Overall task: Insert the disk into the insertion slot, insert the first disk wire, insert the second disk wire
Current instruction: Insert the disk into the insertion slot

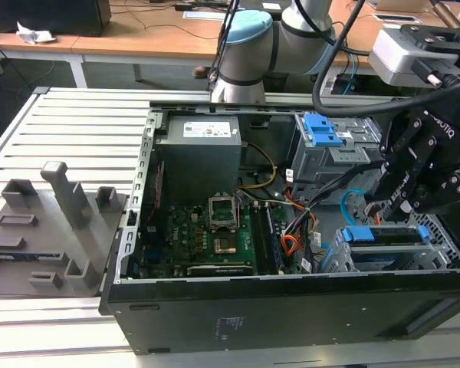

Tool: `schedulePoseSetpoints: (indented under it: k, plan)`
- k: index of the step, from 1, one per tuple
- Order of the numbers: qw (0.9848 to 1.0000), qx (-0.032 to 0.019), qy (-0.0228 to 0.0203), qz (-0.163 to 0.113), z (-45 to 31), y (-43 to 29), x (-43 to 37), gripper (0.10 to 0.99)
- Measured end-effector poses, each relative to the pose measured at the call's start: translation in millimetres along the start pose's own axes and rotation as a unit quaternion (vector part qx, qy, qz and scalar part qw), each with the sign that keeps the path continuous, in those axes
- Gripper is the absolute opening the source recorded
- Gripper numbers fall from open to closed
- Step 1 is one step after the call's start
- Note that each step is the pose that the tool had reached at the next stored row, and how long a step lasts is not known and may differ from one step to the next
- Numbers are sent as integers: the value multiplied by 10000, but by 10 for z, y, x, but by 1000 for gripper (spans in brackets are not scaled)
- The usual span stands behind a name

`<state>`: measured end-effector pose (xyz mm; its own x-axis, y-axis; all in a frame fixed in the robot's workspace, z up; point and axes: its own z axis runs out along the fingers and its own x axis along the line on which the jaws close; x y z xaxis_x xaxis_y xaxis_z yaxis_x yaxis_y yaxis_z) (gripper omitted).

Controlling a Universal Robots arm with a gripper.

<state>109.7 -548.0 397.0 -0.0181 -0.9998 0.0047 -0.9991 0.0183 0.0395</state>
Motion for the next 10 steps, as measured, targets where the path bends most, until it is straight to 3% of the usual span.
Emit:
schedulePoseSetpoints:
  k: [2,3,10]
  plan:
    - [10000,0,0,0,0,0,0,298]
    - [10000,0,0,0,1,0,0,118]
    - [10000,0,-1,0,2,0,0,106]
